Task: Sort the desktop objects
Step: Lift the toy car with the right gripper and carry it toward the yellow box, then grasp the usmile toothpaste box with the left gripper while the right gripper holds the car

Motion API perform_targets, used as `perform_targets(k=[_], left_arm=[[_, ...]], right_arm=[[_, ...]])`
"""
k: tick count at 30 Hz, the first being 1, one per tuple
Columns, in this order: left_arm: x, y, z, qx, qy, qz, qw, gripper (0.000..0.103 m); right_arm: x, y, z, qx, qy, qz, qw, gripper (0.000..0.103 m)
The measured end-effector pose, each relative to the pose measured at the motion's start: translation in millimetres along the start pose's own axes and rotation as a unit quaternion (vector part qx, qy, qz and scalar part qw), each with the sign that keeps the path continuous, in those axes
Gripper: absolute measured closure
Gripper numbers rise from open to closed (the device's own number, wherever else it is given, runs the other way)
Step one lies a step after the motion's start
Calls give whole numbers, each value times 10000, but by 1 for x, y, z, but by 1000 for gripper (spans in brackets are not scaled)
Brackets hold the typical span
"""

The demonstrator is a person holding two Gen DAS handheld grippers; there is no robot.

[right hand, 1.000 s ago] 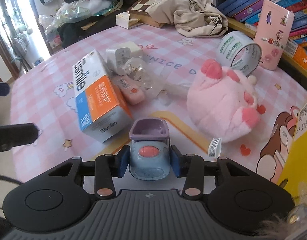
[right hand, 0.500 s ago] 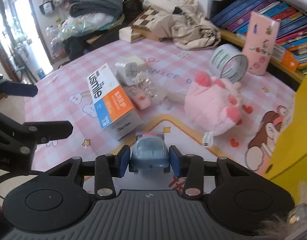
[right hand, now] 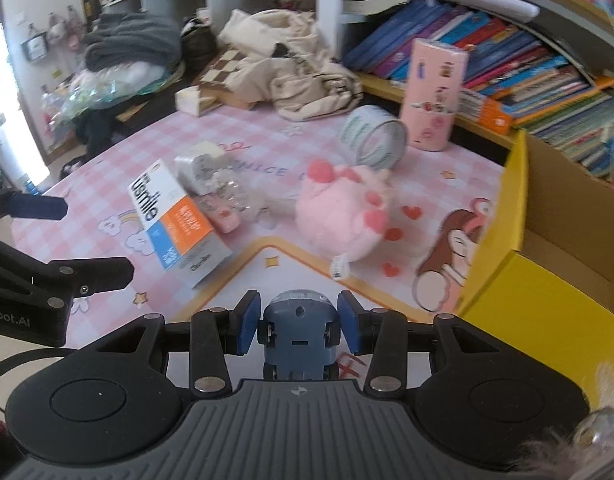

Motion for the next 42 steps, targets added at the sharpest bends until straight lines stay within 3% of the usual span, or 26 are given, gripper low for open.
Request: perform_targets(k=[17,28,42], left_arm=[[4,14,14,-537,771,-120,9955,0],[9,21,7,-643,1046,-159,9923,0],[1,16,-16,-351,844,-28,9958,0]], right_arm=[[33,32,-6,-640,761,-206,9948,63],[53,49,-14,-1054,1120,-259,9878,63],[55,47,-26,-949,1262,-307,9870,63]])
Point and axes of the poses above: each gripper's, at about its wrist camera, not at the fingertips, and x roughly against the way its jaws point, z to its right, y to its underside, the point moved 6 cm from there along -x, roughly the way its jaws point, and after that the axes turned 7 degrees about x, right-handed, at the moved point
